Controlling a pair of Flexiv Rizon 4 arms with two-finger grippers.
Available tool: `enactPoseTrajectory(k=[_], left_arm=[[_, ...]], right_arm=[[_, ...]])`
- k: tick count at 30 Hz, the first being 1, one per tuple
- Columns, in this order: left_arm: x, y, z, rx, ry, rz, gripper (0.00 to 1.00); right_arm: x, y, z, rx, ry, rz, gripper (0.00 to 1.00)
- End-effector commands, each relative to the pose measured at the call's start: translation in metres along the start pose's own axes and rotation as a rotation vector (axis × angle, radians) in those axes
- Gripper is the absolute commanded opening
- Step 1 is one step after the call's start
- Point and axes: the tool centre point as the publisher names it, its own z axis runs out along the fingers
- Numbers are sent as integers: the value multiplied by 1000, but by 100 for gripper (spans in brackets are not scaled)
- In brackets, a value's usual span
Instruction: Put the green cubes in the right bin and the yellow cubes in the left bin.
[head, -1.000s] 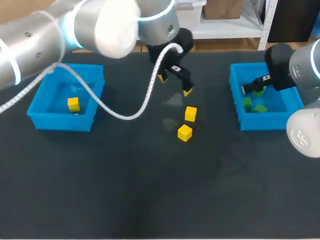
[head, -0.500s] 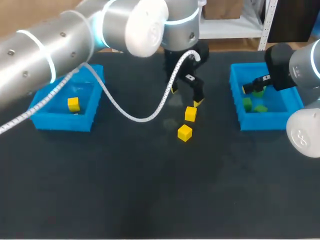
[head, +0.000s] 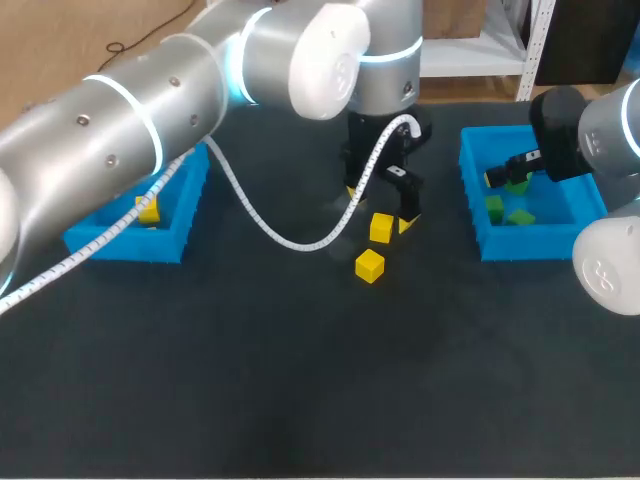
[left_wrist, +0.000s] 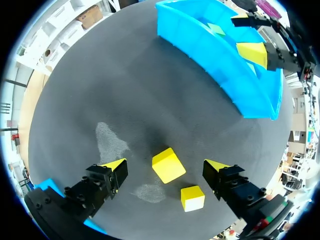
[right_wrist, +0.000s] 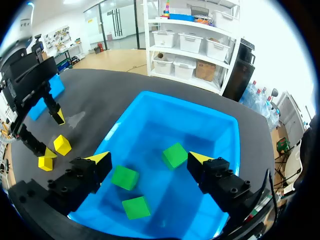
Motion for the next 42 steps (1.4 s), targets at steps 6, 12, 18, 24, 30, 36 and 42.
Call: enactPoseTrajectory(k=[6, 12, 18, 24, 30, 36, 42], left_arm=[[-2, -3, 14, 2, 74, -1, 100], [-1, 2, 25, -3, 95, -12, 100], [-2, 6, 32, -15, 97, -23, 0], [-1, 9, 34, -8, 84, -33, 0], [3, 22, 19, -20, 24, -61, 0], [26, 64, -25, -100, -101, -166, 0], [74, 125, -67, -223, -176, -346, 0]], right_arm=[[0, 0, -1, -1, 1, 0, 100], [0, 0, -1, -1, 1, 0, 100], [0, 0, -1, -1, 1, 0, 100], [0, 0, -1, -1, 1, 0, 100], [0, 0, -1, -1, 1, 0, 100], [0, 0, -1, -1, 1, 0, 100], [0, 0, -1, -1, 1, 0, 100]])
